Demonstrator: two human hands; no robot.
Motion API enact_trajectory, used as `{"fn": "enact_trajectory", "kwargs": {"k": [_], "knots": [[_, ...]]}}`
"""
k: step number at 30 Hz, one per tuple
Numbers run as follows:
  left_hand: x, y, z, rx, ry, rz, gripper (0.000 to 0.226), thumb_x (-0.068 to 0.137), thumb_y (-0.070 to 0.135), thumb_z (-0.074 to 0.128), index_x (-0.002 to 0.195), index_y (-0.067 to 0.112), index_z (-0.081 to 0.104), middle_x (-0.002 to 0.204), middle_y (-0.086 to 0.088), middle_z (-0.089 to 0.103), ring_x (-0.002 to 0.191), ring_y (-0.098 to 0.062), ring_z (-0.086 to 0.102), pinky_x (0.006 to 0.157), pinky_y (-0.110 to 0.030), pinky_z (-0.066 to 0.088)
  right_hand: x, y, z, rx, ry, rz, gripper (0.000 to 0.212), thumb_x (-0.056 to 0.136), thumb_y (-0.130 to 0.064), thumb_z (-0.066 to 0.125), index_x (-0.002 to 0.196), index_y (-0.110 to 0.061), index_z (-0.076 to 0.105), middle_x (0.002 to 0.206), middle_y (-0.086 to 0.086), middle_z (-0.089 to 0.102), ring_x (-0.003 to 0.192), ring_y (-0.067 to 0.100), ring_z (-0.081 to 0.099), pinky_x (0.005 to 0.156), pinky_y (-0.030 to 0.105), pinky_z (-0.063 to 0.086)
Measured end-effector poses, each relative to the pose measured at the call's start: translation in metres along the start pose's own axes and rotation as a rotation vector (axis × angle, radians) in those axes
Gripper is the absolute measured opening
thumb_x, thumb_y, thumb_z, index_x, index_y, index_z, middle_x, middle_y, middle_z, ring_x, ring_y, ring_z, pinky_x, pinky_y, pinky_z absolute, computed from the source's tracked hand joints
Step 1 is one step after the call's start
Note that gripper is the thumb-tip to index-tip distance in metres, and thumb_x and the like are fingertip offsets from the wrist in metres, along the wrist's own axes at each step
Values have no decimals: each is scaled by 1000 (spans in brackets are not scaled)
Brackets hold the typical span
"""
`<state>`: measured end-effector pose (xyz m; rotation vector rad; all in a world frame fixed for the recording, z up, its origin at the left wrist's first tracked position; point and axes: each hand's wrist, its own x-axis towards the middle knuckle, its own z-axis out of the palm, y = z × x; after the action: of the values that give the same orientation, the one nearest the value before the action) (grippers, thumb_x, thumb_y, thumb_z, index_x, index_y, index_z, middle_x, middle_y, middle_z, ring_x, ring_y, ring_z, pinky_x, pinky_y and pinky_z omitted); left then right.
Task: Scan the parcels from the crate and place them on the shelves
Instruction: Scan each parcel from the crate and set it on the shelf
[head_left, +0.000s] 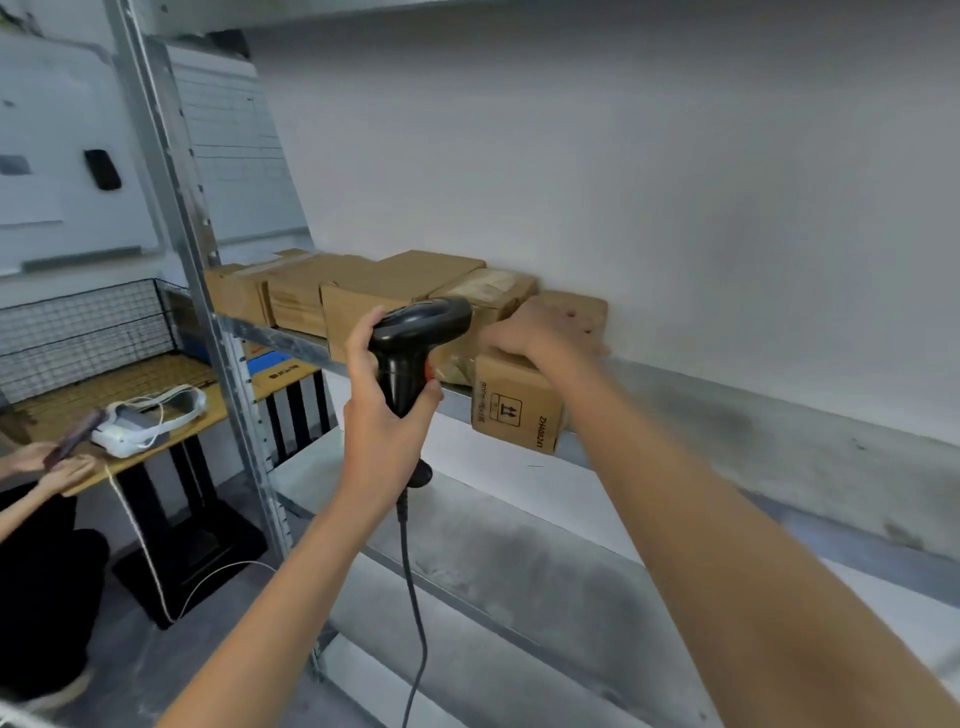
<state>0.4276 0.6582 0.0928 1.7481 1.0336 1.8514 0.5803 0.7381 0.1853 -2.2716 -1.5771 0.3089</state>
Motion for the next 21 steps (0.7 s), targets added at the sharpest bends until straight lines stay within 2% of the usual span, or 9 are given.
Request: {"fn": "enact_trajectory", "kwargs": {"k": [3,4,6,9,11,13,15,19,21], "knots": [[6,-9,0,-69,-64,39,79,89,-14,68,150,19,29,111,56,49,102,18,59,81,1,44,-1,9,4,11,60,26,68,85,-54,57,143,-19,45,153,18,39,136,44,36,106,56,33],[8,-12,-2,-91,-84,48,78,88,-15,67,150,15,29,111,57,48,103,21,57,82,2,42,-4,12,5,12,73,28,62,86,-55,55,137,-21,50,146,17,46,131,43,42,101,51,39],[8,-18,-9,-140,-131,42,79,88,-15,68,150,18,30,113,51,52,105,16,59,84,0,44,-16,14,9,-24,135,14,54,89,-58,53,130,-23,54,136,14,54,122,38,49,86,42,40],[5,-28,-27,-279,-228,-47,83,92,-7,69,145,44,31,113,24,64,103,-11,68,91,-22,56,-44,12,20,-111,269,-18,66,91,-62,52,147,-30,40,159,12,32,133,42,38,95,44,42],[1,-37,-40,-324,-264,-82,84,93,-6,69,140,53,33,110,21,67,102,-14,70,95,-32,58,-68,12,32,-90,318,-13,75,88,-63,55,153,-36,31,166,5,17,136,46,31,93,43,43],[-7,-44,-50,-363,-289,-124,85,93,-6,69,137,58,34,109,17,68,101,-16,70,96,-39,59,-94,15,46,-41,361,2,78,85,-61,57,154,-39,28,167,-1,11,134,46,31,87,41,44],[-17,-50,-59,-414,-321,-169,88,93,-7,68,132,65,36,105,11,70,100,-16,70,95,-43,59,-122,20,64,-8,421,8,80,82,-58,58,154,-42,27,168,-5,8,129,42,35,84,40,44],[-44,-64,-75,-468,-377,-240,89,92,-12,66,131,63,37,103,21,69,94,-9,70,91,-42,60,-185,24,112,44,550,22,81,78,-58,59,153,-47,29,167,-9,11,117,30,40,82,33,45],[-63,-73,-87,-492,-385,-303,89,92,-11,66,134,62,37,106,9,70,95,-14,70,92,-41,61,-215,25,142,118,575,17,80,75,-57,56,151,-48,33,166,-11,15,116,24,41,89,32,46]]}}
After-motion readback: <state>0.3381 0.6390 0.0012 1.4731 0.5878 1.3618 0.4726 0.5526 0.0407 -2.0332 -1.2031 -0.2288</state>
